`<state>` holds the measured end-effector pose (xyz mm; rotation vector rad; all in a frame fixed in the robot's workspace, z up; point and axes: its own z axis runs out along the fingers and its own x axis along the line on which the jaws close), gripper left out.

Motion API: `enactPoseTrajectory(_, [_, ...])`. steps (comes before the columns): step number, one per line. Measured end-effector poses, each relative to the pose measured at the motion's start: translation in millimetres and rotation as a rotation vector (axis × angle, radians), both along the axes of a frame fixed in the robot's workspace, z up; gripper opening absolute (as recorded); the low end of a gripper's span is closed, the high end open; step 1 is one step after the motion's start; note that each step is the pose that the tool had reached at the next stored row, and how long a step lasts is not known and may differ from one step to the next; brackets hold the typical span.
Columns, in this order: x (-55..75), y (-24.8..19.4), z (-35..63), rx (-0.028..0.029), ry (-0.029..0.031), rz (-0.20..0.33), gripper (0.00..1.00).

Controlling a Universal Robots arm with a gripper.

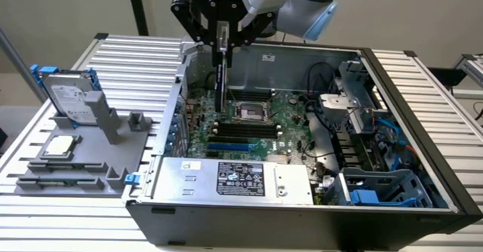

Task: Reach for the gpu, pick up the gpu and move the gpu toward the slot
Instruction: 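Pick up the gpu and move the gpu toward the slot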

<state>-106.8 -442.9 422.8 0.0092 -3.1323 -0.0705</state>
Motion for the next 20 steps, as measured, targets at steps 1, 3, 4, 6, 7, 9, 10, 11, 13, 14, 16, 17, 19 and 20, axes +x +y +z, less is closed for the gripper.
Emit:
enactPoseTrajectory(1, [4.9, 0.7, -1.1, 0.0, 0.0005, 0.0, 0.26])
enactPoseTrajectory(3, [13.7, 2.0, -3.0, 0.0, 0.0014, 0.0, 0.26])
enactPoseTrajectory(4, [18.3, 2.7, -4.0, 0.0, 0.0019, 0.0, 0.26])
enactPoseTrajectory(6, [27.2, 4.0, -6.1, 0.0002, 0.0027, 0.0, 0.26])
enactPoseTrajectory(7, [31.9, 4.7, -7.1, 0.0001, 0.0032, 0.0, 0.26])
enactPoseTrajectory(9, [41.1, 6.0, -9.1, 0.0002, 0.0041, 0.0, 0.26])
enactPoseTrajectory(10, [45.6, 6.7, -10.1, 0.0003, 0.0045, 0.0, 0.26])
enactPoseTrajectory(11, [50.3, 7.4, -11.2, 0.0003, 0.0049, 0.0, 0.26])
enactPoseTrajectory(13, [59.3, 8.6, -13.0, 0.0004, 0.0058, 0.0, 0.26])
enactPoseTrajectory(14, [63.9, 9.1, -13.8, 0.0006, 0.0061, 0.0, 0.26])
enactPoseTrajectory(16, [70.2, 9.1, -13.9, 0.0009, 0.0117, 0.0, 0.26])
enactPoseTrajectory(17, [70.2, 9.1, -13.9, 0.0011, 0.0127, 0.0, 0.26])
enactPoseTrajectory(19, [70.2, 9.1, -13.8, 0.001, 0.0127, 0.0, 0.26])
enactPoseTrajectory(20, [70.2, 9.1, -13.8, 0.001, 0.0127, 0.0, 0.26])
